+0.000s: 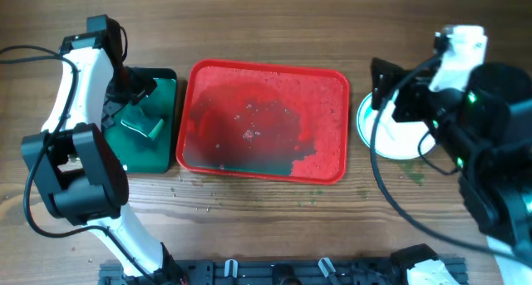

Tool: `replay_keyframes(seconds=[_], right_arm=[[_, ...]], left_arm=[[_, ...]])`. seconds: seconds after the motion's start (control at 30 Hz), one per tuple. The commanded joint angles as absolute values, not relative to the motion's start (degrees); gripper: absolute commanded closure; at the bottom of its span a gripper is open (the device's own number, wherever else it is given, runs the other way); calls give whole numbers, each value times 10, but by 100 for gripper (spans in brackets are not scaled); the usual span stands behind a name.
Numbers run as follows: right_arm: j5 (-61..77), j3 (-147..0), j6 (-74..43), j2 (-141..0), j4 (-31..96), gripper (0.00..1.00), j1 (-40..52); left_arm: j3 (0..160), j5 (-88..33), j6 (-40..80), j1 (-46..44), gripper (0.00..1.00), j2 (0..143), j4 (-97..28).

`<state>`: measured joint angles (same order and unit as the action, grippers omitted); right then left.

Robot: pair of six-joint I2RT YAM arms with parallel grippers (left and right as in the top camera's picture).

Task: Clean dirty plates on tray and stack at the side

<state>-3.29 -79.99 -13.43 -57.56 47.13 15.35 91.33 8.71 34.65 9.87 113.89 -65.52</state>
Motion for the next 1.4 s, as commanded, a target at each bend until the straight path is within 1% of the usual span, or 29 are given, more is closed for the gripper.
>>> replay_keyframes(seconds=[0.0, 0.07, 0.13, 0.27, 0.33, 0.4, 0.57, 0.73, 0.8, 0.93, 1.37], right_arm=[[-77, -763, -50, -526, 468, 0, 154], [-51, -690, -38, -481, 429, 0, 119], [15, -585, -19, -420, 337, 0, 80], [115, -342, 26, -262, 121, 0, 39], [155, -238, 72, -188, 55, 0, 31], [173, -171, 97, -133, 30, 0, 31], [182, -31, 90, -25, -48, 0, 31], [181, -6, 91, -2, -57, 0, 31], [185, -3, 87, -2, -15, 0, 31], [186, -3, 23, -2, -15, 0, 31], [185, -3, 26, -2, -15, 0, 31]], left_arm=[[911, 84, 354, 100, 0, 1128, -655], [911, 84, 354, 100, 0, 1128, -655], [911, 84, 354, 100, 0, 1128, -655], [911, 84, 354, 100, 0, 1128, -655], [911, 84, 354, 100, 0, 1128, -655], [911, 84, 354, 100, 0, 1128, -655], [911, 84, 354, 100, 0, 1128, -655], [911, 84, 354, 100, 0, 1128, -655], [911, 84, 354, 100, 0, 1128, -655], [911, 84, 354, 100, 0, 1128, -655], [911, 84, 354, 100, 0, 1128, -655]])
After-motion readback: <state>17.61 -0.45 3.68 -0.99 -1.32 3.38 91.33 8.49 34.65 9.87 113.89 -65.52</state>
